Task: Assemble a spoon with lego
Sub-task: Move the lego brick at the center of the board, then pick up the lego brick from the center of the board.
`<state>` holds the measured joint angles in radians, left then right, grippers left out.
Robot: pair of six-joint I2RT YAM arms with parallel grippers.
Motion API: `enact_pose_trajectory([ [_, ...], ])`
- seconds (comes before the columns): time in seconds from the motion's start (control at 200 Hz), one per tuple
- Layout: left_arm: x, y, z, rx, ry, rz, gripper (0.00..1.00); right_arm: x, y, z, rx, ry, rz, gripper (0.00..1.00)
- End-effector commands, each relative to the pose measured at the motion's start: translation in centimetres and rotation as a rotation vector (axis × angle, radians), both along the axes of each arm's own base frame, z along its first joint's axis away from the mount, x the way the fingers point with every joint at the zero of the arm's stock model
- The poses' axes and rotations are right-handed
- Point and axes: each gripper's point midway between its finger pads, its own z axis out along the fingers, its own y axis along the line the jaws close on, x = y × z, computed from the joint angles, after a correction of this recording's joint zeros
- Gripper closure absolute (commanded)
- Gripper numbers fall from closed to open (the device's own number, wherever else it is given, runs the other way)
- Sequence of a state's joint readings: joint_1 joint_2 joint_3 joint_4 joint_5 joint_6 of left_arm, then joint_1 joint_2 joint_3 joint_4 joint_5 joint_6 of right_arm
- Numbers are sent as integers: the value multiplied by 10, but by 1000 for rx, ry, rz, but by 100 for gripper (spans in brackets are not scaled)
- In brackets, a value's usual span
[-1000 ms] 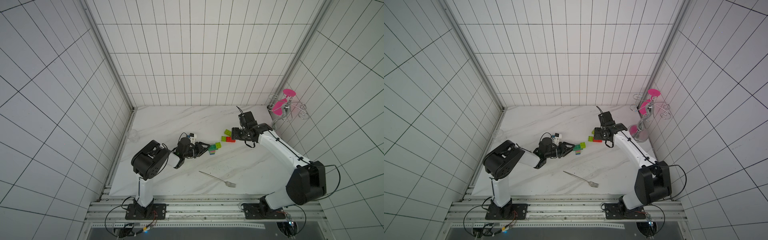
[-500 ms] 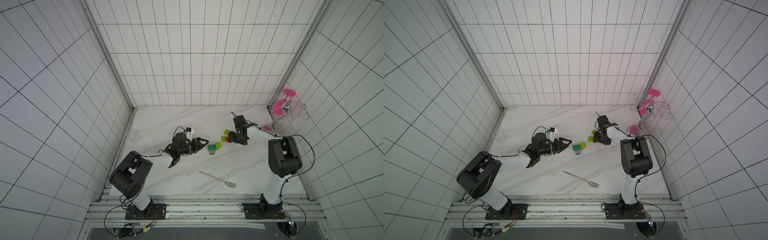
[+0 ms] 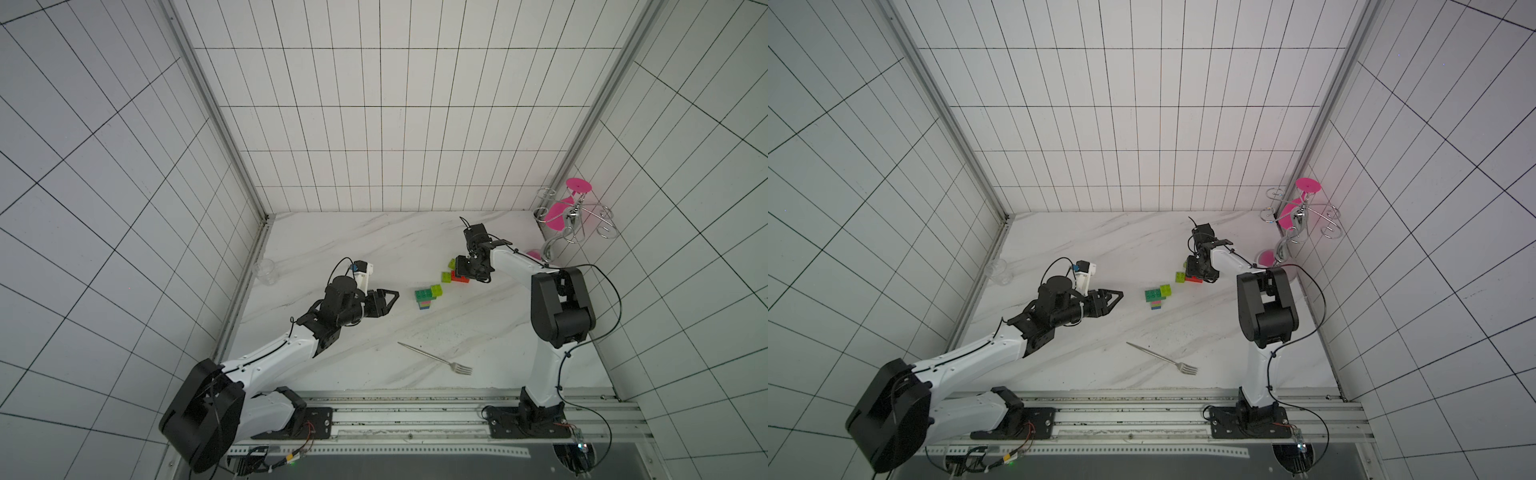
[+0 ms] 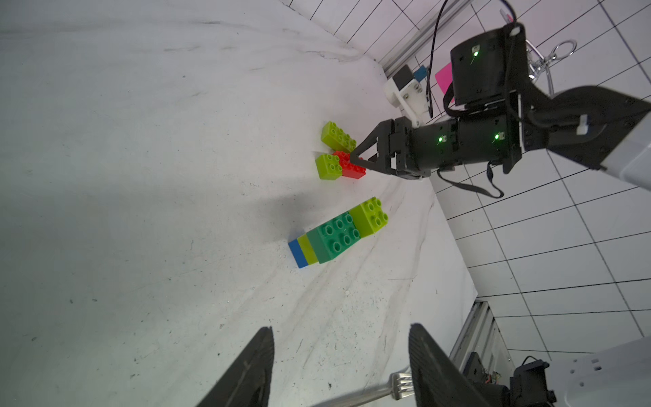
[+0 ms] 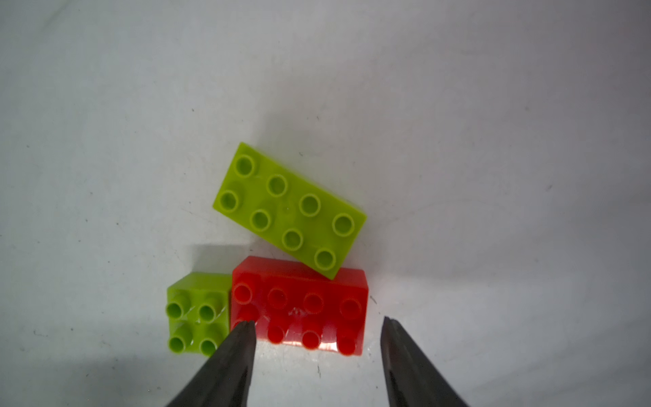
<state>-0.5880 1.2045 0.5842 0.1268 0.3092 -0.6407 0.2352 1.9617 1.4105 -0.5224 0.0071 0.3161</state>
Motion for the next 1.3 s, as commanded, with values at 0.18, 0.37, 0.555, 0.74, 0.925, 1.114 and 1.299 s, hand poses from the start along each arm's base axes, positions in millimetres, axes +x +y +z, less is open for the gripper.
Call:
enact_pose_trajectory([
  [0.18,-3,15,-28,148,-69,3,40,17,-9,-16,-72,39,-16,46],
  [0.37,-4,17,-22,145,-77,9,40,-12,-14,-12,-48,46,-50,50],
  [0.555,-7,16,-20,121,-67,6,40,-63,-17,-12,24,47,-94,50],
  [0.74,-8,15,-20,114,-59,-1,40,-96,-15,-14,28,85,-73,45],
  [0.925,-8,17,-20,116,-63,9,40,-98,-40,14,-43,46,-341,35],
  [1.114,-9,21,-18,127,-76,20,40,-121,-34,0,35,179,-674,36],
  [1.299,-10,24,-13,124,-97,31,40,-115,-11,-12,144,192,-785,36],
])
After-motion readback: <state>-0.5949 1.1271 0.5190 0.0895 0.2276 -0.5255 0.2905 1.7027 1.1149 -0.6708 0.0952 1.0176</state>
